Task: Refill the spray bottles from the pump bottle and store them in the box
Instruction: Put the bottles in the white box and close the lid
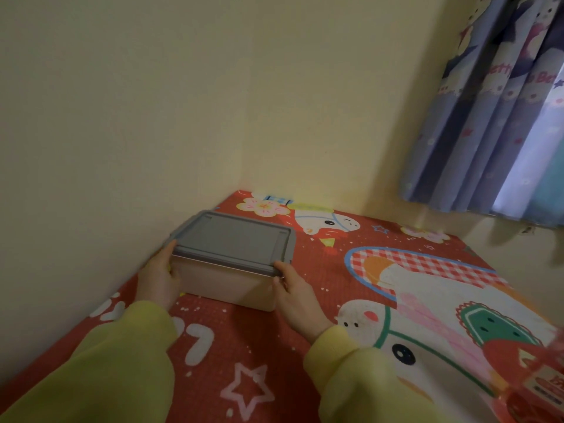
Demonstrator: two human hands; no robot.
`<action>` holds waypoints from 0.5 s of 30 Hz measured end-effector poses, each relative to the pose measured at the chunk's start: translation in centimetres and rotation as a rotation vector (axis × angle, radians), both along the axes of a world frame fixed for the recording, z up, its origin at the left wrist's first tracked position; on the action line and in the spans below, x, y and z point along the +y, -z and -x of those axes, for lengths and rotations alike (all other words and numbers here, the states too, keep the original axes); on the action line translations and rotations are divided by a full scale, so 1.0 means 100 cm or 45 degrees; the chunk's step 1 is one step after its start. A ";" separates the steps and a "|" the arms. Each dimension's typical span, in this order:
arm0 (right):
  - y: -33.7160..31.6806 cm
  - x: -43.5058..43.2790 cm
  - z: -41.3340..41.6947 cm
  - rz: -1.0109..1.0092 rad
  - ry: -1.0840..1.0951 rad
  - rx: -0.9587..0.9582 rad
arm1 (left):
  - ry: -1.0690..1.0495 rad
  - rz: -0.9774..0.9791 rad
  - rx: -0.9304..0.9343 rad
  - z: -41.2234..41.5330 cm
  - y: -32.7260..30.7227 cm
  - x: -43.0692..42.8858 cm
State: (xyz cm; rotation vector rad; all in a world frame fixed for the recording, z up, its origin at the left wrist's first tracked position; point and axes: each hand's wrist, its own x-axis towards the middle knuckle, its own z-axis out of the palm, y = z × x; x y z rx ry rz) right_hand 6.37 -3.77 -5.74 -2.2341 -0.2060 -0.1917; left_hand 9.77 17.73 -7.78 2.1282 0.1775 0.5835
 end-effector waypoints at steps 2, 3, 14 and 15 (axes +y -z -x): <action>0.000 0.006 -0.003 0.004 -0.010 0.005 | 0.002 -0.035 0.019 0.000 -0.002 0.004; 0.001 0.009 -0.004 0.002 -0.013 0.009 | -0.001 -0.058 0.029 -0.001 -0.003 0.007; -0.002 0.040 -0.011 0.031 -0.058 0.010 | 0.033 -0.236 0.150 -0.014 0.008 0.010; -0.002 0.043 -0.012 0.040 -0.061 0.012 | 0.046 -0.240 0.151 -0.015 0.010 0.010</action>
